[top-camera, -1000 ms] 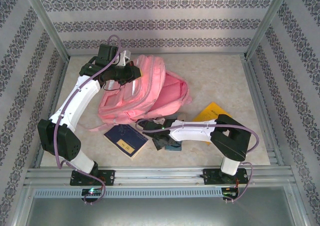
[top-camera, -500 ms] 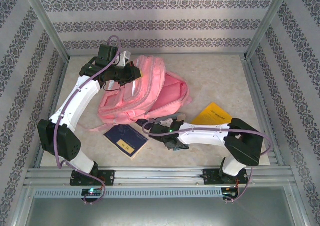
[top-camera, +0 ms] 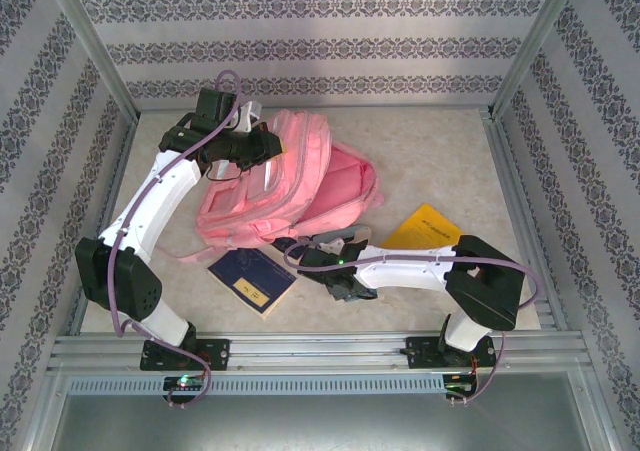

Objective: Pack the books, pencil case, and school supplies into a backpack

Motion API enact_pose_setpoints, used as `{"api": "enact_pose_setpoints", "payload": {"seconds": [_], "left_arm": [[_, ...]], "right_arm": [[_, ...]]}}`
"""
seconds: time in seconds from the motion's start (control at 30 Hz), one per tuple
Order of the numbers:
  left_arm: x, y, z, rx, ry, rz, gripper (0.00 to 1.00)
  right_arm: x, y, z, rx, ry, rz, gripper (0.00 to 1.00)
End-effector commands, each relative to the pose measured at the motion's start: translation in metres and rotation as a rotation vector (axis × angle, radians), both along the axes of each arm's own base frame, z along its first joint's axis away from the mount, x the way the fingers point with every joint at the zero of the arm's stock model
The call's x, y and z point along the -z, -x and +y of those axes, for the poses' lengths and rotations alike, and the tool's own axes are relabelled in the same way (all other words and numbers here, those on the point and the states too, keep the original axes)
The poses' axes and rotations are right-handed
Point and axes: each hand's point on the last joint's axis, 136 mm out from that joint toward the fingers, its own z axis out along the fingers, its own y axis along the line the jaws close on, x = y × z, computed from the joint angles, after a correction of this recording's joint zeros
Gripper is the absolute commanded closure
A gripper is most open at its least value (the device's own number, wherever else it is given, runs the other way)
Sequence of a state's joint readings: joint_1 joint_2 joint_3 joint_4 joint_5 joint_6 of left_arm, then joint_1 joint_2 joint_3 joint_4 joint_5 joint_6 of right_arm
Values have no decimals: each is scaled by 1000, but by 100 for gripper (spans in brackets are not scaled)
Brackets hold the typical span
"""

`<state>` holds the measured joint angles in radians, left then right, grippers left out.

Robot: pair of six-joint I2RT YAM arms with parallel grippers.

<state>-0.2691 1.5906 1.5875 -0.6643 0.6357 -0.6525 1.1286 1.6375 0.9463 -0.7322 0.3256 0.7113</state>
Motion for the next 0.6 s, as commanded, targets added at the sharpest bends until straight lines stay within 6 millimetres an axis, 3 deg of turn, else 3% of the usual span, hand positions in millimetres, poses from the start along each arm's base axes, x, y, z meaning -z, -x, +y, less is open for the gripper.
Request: {"api": "enact_pose_setpoints", "payload": {"seconds": [0.0, 0.17, 0.37, 0.57], "left_arm": [[-36, 8, -8, 42, 58, -110, 100], [-37, 8, -8, 44, 57, -113, 100], [-36, 6, -8, 43, 57, -111, 100], [-36, 5, -9, 46, 57, -111, 100]], "right_arm": [[-6, 1, 10, -22, -34, -3, 55], [-4, 2, 15, -42, -16, 2, 55], [-17, -3, 19, -63, -36, -41, 52], [-4, -1, 19, -71, -4, -11, 49]]}}
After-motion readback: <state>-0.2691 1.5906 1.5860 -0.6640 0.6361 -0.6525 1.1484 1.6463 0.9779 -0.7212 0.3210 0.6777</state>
